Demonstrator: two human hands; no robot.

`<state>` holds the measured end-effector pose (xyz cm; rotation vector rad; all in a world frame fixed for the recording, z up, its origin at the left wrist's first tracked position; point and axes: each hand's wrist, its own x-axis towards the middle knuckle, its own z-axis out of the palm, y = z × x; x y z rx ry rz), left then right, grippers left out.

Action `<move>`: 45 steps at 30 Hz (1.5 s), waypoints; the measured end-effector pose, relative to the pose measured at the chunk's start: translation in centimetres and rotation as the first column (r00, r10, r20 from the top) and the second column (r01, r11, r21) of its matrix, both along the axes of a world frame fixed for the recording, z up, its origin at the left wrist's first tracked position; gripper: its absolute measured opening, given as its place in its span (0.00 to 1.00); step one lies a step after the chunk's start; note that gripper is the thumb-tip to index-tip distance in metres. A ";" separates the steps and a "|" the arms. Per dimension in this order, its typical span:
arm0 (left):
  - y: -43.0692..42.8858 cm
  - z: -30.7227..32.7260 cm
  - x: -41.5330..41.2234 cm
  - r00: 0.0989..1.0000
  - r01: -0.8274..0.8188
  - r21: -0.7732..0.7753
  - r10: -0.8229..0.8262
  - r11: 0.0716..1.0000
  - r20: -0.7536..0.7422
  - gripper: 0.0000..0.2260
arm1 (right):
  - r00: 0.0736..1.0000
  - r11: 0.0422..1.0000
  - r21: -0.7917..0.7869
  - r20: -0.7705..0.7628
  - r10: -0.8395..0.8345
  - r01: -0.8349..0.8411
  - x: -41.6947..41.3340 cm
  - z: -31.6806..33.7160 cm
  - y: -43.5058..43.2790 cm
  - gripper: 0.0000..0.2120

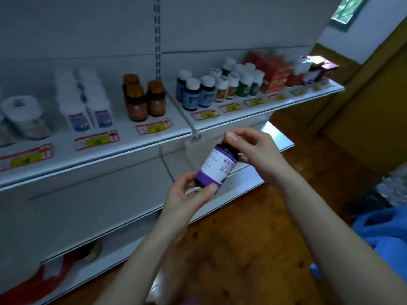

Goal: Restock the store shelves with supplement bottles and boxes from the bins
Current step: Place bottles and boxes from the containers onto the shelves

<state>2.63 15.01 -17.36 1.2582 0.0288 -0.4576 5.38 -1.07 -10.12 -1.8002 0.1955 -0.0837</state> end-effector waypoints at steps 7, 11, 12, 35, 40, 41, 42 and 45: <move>-12.9 2.2 2.6 0.953 0.247 -0.295 -0.286 0.923 -0.096 0.14 | 0.981 0.980 -0.038 0.005 -0.195 0.195 -1.0 2.0 -13.6 0.07; -19.8 1.7 5.0 0.906 0.385 -0.298 -0.419 0.873 -0.056 0.17 | 0.960 0.958 -0.054 0.004 -0.281 0.280 -0.3 2.2 -20.2 0.04; -21.5 1.4 5.9 0.894 0.423 -0.271 -0.446 0.865 -0.031 0.19 | 0.954 0.951 -0.072 0.005 -0.300 0.300 0.2 2.2 -21.8 0.04; -54.5 -1.5 29.0 0.357 -0.362 0.838 -0.769 0.410 0.530 0.25 | 0.884 0.779 -0.435 0.330 -0.329 0.452 19.8 3.6 -55.4 0.12; -59.3 -3.0 31.8 0.443 -0.447 0.828 -0.720 0.339 0.534 0.25 | 0.901 0.860 -0.357 0.369 -0.228 0.364 25.3 3.9 -61.5 0.09; -60.2 -3.0 32.1 0.469 -0.453 0.835 -0.713 0.313 0.521 0.26 | 0.904 0.870 -0.353 0.374 -0.206 0.344 26.4 4.1 -62.7 0.09; -61.0 -3.0 32.5 0.483 -0.467 0.837 -0.710 0.286 0.512 0.27 | 0.906 0.877 -0.354 0.382 -0.182 0.325 27.5 4.3 -63.8 0.09; -63.0 -3.2 33.1 0.538 -0.517 0.830 -0.675 0.209 0.505 0.29 | 0.907 0.898 -0.355 0.408 -0.102 0.261 30.6 5.2 -66.0 0.10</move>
